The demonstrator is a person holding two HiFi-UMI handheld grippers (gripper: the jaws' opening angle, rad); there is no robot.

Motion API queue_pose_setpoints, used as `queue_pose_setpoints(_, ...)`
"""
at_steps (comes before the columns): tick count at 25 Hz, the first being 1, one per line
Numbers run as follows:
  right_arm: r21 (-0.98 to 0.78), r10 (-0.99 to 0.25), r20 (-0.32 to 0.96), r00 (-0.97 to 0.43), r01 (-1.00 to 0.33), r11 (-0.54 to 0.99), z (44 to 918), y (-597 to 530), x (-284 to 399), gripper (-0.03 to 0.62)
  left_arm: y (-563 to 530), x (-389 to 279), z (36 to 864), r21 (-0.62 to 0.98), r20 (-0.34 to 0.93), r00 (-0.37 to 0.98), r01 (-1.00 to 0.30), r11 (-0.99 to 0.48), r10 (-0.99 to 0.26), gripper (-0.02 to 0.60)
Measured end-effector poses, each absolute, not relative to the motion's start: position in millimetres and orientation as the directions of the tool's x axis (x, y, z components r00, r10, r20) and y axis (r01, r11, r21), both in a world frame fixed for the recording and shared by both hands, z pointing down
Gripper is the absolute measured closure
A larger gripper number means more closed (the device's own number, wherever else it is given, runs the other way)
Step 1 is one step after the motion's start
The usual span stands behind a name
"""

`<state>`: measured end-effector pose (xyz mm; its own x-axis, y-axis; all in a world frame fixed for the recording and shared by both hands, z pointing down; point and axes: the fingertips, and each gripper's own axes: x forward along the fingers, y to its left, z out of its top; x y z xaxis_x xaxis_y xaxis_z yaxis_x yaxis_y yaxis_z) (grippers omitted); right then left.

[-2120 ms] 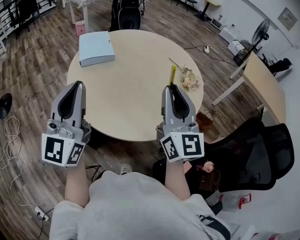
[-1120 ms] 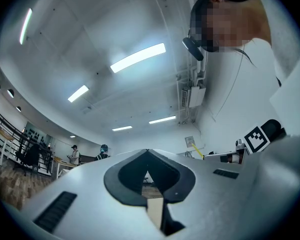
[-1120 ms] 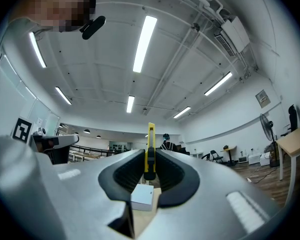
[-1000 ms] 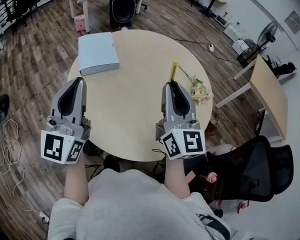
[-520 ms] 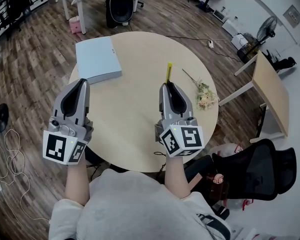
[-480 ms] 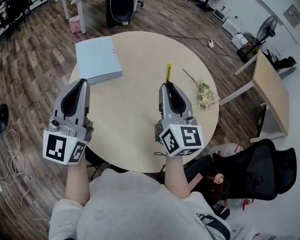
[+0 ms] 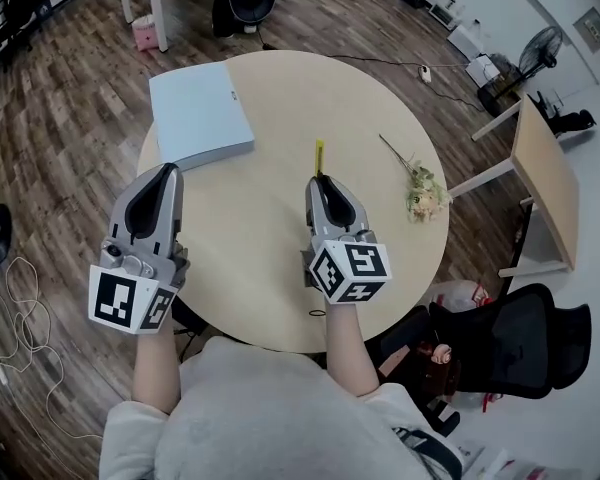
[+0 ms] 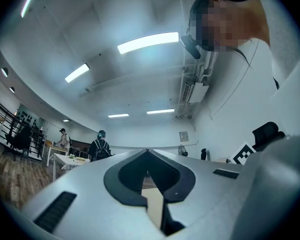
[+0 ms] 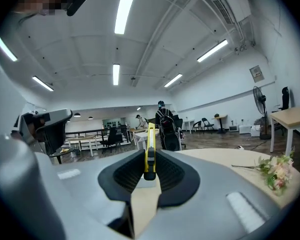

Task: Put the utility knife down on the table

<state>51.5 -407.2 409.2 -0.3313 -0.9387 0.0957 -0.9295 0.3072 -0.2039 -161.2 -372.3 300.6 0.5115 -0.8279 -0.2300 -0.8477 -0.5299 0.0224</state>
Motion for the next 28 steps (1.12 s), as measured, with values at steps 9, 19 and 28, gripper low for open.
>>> queue_pose_setpoints(9,-0.264,-0.899,0.286,-0.332,-0.929,0.259,493.6,-438.1,21.9,0.519,-405.8,-192.5,330.9,0.069,-0.177,0.51,-0.847,-0.527,-0.842,0.574)
queue_pose_setpoints(19,-0.29,-0.822,0.457,-0.34,-0.93,0.224,568.1,-455.0,3.2,0.519,-424.5,-212.1,351.8,0.102,-0.142,0.499,-0.852,-0.514,-0.855,0.574)
queue_pose_setpoints(28,-0.287,-0.736,0.589,-0.336,-0.937,0.198,627.9,-463.6,-9.3,0.519,-434.7,-228.2,364.9,0.112,-0.112,0.48,-0.864,-0.491,-0.87,0.574)
